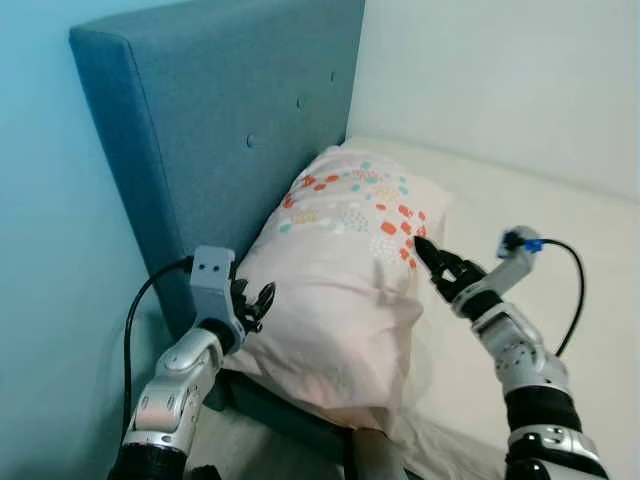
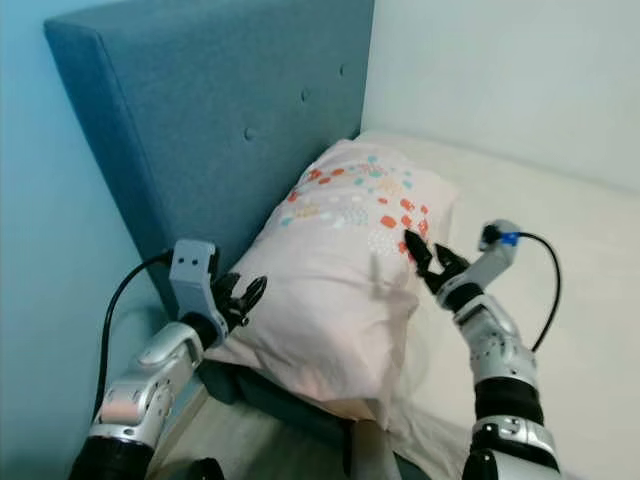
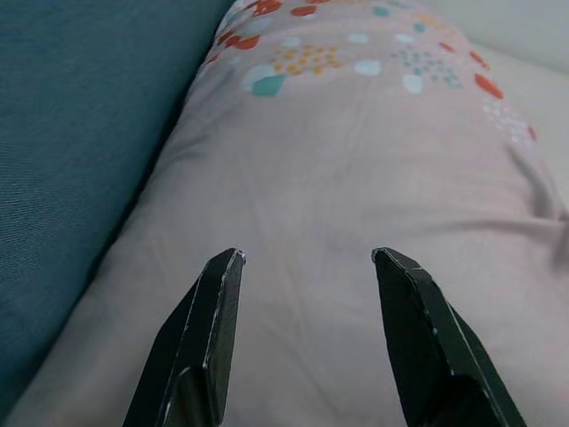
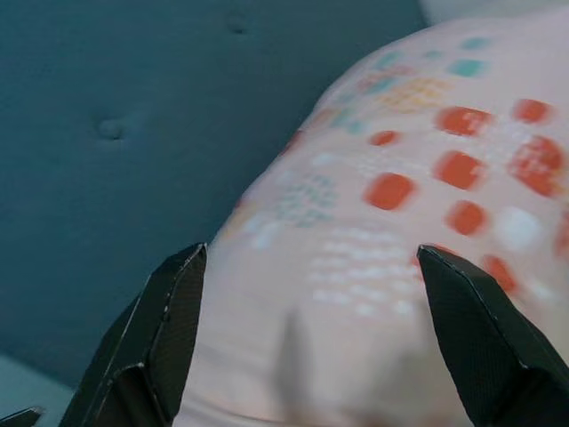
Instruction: Clean up the room
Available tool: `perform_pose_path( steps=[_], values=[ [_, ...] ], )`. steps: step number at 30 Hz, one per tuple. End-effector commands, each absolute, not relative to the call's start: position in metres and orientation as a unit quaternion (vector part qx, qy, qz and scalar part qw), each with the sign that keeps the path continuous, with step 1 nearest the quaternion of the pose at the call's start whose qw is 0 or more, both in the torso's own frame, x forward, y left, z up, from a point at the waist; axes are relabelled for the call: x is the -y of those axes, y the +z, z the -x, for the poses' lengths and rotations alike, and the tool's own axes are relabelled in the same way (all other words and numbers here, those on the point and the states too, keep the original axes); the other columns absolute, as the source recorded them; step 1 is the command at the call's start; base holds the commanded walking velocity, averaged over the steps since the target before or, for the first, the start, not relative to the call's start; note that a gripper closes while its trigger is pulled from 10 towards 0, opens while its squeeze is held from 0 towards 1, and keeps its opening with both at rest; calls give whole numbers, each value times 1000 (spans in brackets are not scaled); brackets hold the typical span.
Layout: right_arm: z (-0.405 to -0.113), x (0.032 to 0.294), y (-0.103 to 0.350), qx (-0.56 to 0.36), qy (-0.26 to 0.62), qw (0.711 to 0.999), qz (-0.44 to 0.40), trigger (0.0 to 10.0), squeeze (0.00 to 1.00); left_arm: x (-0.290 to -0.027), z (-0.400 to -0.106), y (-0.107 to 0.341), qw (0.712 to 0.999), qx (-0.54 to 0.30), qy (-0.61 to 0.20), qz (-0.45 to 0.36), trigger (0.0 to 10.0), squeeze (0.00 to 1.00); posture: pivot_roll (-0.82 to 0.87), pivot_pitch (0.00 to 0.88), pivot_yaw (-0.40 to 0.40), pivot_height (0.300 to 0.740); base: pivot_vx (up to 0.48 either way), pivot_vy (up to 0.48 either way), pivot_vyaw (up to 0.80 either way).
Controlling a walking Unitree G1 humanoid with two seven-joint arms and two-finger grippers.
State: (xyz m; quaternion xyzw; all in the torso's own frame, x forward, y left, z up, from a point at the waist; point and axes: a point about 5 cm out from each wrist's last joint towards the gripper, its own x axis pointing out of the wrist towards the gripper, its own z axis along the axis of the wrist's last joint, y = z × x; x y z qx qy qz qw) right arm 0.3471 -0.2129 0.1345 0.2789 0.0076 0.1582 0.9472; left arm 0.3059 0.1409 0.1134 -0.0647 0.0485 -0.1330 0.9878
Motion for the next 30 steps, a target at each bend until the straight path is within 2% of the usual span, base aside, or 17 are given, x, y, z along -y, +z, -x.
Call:
perform_pose_path(
  steps=[1,9,10,11,13,16,19,21,26,28,30],
  values=[
    [-344,205,132,-12,182,943,-277,10000,0,-148,-301,103,989,-59,-119,63,10000,0,-24,0,-38,590,0,0,0],
    [-339,190,118,-28,199,939,-278,10000,0,-167,-289,71,988,-104,-86,74,10000,0,-19,0,-30,609,0,0,0],
    [-335,186,107,-47,204,938,-276,10000,0,-175,-284,61,984,-119,-60,122,10000,0,-19,0,-33,619,0,0,0],
    [-335,186,107,-47,204,938,-276,10000,0,-175,-284,61,984,-119,-60,122,10000,0,-19,0,-33,619,0,0,0],
    [-330,182,94,-73,208,938,-266,10000,0,-180,-282,55,974,-132,-42,182,10000,0,-18,0,-34,628,-240,0,0],
    [-326,179,85,-89,210,937,-265,10000,0,-182,-279,51,973,-137,-38,185,10000,0,-15,0,-38,633,-480,0,0],
    [-317,174,63,-130,204,934,-262,10000,0,-189,-273,41,972,-145,-27,184,10000,0,-11,0,-38,642,0,0,0],
    [-303,175,34,-181,176,932,-262,10000,0,-199,-263,24,972,-169,-18,164,10000,0,-9,0,-39,657,0,0,0],
    [-293,181,18,-211,148,930,-261,10000,0,-204,-255,11,969,-194,-12,155,10000,0,-6,0,-38,666,0,0,0],
    [-277,187,-1,-243,118,926,-263,10000,0,-213,-244,-10,953,-235,26,192,10000,0,-10,0,-35,676,-240,0,0],
    [-269,189,-10,-257,108,923,-265,10000,0,-216,-238,-19,946,-254,37,196,10000,0,-12,0,-36,681,-480,0,0]
  ],
)
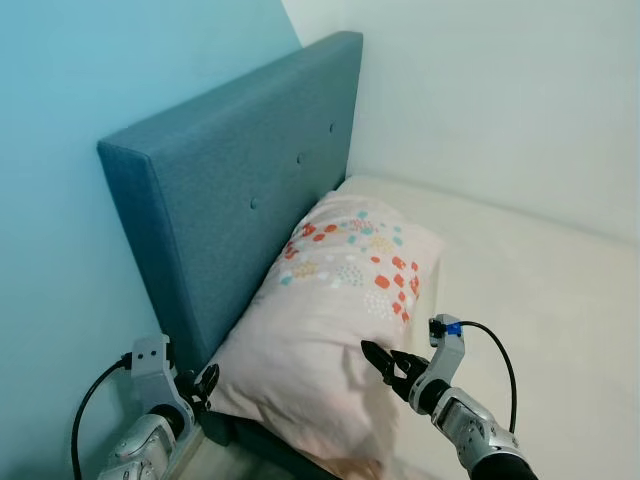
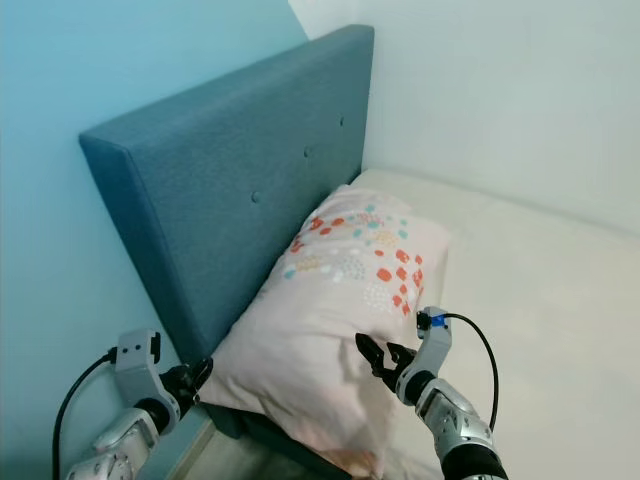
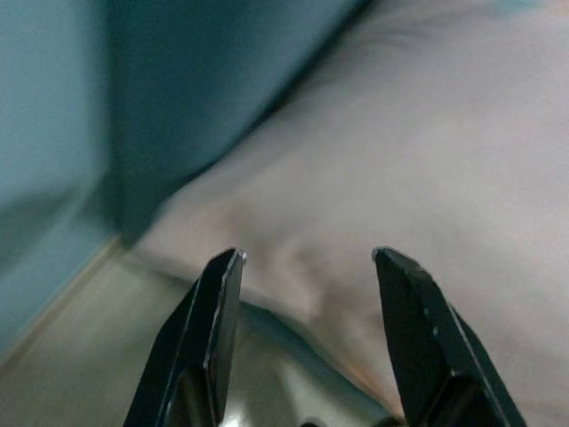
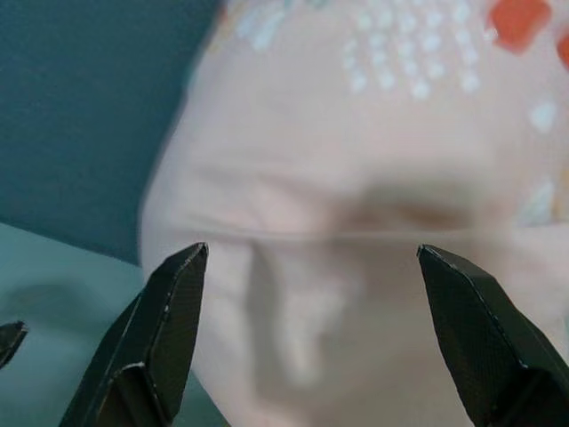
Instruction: Clean up the room
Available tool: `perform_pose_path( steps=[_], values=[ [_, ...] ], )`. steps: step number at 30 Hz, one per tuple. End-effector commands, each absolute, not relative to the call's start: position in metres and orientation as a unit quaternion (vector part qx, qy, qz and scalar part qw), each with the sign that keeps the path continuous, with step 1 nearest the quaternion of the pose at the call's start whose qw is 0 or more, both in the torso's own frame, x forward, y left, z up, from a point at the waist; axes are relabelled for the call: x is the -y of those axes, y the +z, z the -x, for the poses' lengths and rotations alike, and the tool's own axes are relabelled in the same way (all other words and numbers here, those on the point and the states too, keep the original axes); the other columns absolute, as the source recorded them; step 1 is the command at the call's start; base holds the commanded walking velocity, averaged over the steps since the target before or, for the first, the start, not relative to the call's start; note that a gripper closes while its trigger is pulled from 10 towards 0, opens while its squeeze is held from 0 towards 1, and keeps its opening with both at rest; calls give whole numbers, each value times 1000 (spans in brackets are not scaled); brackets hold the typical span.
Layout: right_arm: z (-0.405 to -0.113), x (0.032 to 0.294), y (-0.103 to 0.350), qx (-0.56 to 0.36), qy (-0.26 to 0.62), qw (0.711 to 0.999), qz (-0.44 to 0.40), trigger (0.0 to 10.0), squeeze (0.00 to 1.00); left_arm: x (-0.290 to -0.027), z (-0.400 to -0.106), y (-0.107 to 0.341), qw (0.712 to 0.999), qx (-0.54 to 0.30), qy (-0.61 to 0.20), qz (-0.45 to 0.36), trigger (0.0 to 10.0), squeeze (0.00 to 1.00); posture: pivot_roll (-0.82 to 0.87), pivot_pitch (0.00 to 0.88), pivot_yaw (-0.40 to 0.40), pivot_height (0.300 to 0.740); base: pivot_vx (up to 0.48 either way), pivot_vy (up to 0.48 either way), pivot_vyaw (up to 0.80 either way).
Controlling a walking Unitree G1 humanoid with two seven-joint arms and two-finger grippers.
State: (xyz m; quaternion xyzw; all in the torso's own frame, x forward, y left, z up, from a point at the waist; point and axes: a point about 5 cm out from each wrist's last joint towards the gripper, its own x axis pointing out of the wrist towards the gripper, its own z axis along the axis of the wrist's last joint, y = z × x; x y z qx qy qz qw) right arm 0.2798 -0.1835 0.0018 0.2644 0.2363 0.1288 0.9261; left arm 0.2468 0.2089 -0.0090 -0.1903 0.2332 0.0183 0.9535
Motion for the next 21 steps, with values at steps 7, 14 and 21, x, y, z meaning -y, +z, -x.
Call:
perform_pose_path(
  steps=[7,14,21],
  values=[
    [-255,192,-22,-280,95,917,-268,10000,0,-222,-226,-32,939,-282,55,187,10000,0,-16,0,-41,695,-343,0,0],
    [-224,200,-51,-353,34,901,-251,10000,0,-221,-191,-62,920,-360,47,146,10000,0,-3,0,-43,709,0,0,0],
    [-191,205,-74,-427,-31,878,-214,10000,0,-223,-155,-84,889,-438,64,120,10000,0,-19,0,-39,719,0,0,0]
  ],
)
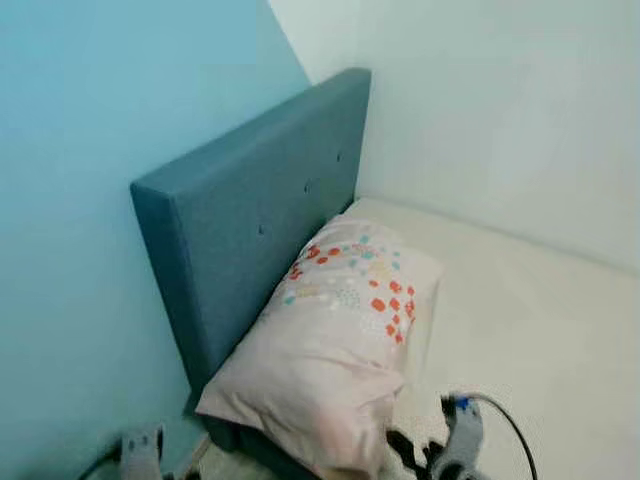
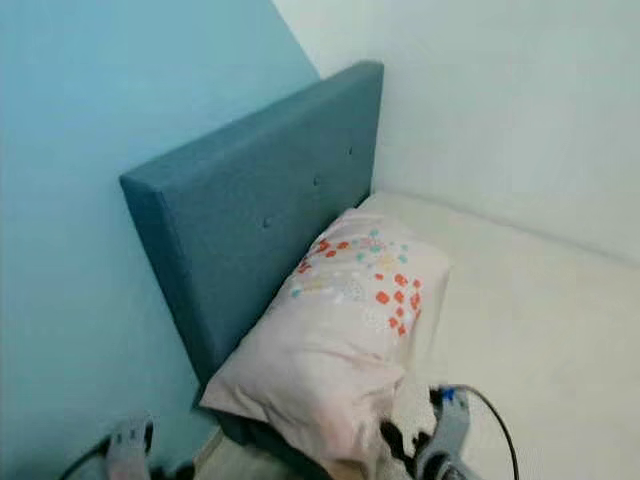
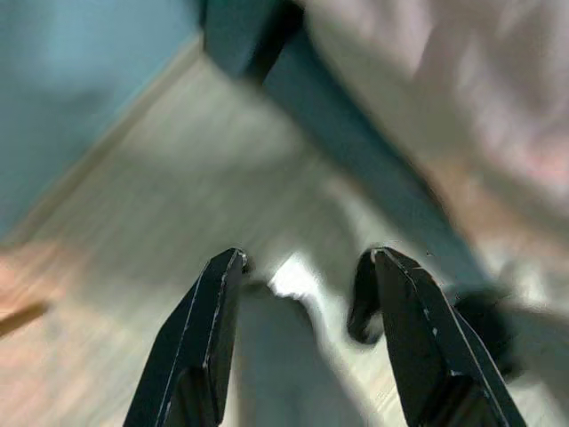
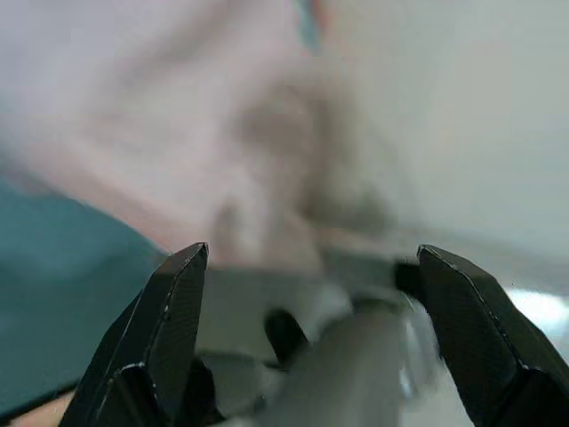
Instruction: Clean up the room
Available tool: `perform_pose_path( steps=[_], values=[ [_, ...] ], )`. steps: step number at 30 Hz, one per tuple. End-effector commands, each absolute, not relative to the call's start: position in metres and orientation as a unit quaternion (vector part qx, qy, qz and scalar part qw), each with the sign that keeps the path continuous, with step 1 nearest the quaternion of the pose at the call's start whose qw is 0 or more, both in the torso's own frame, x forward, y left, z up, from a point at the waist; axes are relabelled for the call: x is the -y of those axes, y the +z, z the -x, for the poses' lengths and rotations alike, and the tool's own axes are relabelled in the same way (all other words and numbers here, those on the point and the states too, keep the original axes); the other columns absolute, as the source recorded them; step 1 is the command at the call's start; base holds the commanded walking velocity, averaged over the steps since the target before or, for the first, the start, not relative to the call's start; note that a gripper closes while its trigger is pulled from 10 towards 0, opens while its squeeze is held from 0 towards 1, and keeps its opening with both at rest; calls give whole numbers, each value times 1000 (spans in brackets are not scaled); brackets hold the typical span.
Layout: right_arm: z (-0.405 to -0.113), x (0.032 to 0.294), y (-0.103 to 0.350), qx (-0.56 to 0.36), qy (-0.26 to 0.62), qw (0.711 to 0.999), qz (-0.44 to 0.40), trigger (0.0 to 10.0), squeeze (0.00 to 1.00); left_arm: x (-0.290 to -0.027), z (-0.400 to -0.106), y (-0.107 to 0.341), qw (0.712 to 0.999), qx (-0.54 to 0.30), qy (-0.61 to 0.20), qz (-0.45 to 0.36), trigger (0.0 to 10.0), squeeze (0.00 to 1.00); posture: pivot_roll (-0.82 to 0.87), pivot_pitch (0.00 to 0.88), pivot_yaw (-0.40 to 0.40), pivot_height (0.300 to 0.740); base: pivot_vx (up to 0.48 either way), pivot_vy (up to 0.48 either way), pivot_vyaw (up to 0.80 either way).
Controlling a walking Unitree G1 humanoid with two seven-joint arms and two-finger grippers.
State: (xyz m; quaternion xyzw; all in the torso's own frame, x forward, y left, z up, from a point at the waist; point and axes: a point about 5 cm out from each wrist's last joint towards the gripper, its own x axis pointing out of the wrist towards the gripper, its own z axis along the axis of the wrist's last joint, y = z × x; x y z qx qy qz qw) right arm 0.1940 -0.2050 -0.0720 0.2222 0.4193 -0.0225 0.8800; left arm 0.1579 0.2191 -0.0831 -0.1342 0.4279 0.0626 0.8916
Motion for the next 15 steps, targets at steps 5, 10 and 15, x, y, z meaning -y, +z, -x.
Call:
perform_pose_path(
  steps=[5,10,15],
  values=[
    [-146,201,-97,-509,-62,841,-175,10000,0,-219,-124,-99,859,-497,70,99,10000,0,-6,0,-53,733,0,0,0],
    [-141,199,-99,-520,-52,837,-164,10000,0,-218,-124,-100,859,-497,68,100,10000,0,-6,0,-58,740,0,0,0],
    [-143,201,-99,-521,-52,838,-153,10000,0,-220,-125,-100,859,-498,69,95,10000,0,-8,0,-55,740,0,0,0]
  ],
)
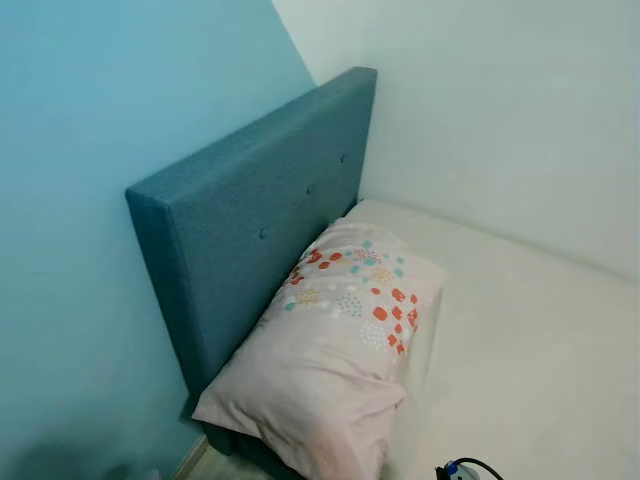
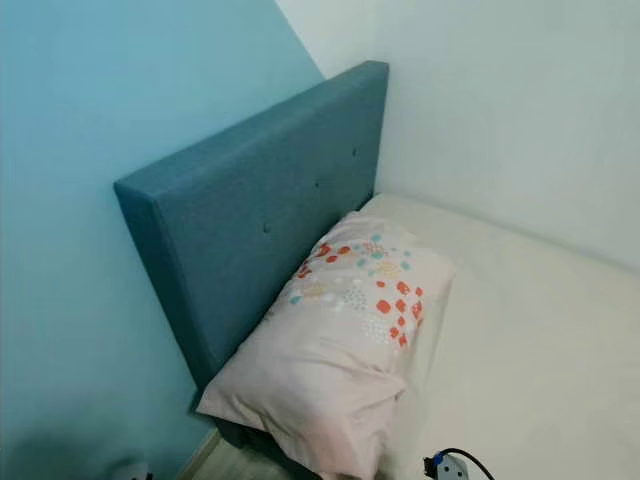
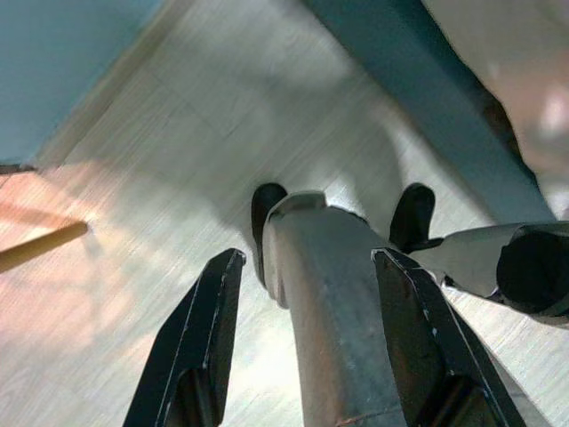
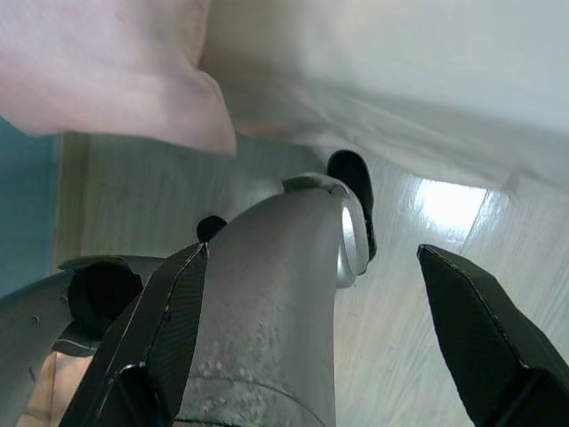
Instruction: Clean up the room
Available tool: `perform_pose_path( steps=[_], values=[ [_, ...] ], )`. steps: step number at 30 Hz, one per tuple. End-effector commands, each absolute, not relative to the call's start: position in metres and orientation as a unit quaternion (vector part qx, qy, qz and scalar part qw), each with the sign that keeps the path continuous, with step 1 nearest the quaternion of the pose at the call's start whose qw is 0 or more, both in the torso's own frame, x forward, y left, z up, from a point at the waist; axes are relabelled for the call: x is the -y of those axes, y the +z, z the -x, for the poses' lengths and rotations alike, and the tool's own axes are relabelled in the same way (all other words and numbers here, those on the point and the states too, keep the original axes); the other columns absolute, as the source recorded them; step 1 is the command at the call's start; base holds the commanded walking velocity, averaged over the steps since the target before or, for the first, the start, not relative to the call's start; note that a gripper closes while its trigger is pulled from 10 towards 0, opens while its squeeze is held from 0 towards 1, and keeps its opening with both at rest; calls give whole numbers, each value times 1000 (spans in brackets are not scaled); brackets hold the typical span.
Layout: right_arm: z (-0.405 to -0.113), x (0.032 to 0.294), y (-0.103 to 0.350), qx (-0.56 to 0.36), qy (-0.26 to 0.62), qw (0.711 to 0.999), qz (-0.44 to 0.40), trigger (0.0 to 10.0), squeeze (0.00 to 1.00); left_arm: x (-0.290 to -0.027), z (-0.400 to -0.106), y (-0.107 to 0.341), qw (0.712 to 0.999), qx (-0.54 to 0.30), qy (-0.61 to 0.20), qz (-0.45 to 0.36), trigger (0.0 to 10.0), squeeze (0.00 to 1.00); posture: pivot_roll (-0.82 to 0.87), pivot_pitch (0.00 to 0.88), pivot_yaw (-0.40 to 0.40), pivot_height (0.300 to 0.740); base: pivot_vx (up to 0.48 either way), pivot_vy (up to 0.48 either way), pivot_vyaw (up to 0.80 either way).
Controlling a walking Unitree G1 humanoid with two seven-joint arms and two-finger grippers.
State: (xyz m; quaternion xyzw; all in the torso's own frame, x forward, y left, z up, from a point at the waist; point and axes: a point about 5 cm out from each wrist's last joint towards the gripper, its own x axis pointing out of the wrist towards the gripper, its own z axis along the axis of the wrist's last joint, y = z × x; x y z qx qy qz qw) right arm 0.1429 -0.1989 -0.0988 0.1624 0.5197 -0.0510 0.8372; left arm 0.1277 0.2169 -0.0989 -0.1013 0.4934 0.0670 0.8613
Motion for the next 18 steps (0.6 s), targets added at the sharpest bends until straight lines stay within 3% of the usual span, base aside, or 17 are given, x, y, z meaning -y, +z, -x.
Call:
perform_pose_path(
  steps=[1,5,18],
  values=[
    [-143,201,-99,-521,-52,838,-153,10000,0,-220,-125,-100,859,-498,69,95,10000,0,-8,0,-55,740,0,0,0],
    [-149,206,-96,-521,-54,842,-128,10000,0,-223,-127,-99,857,-502,75,83,10000,0,-7,0,-57,740,0,0,0],
    [-138,200,-102,-548,-52,829,-97,10000,0,-211,-128,-102,847,-527,50,47,10000,0,-11,0,-52,740,0,0,-769]
  ],
)
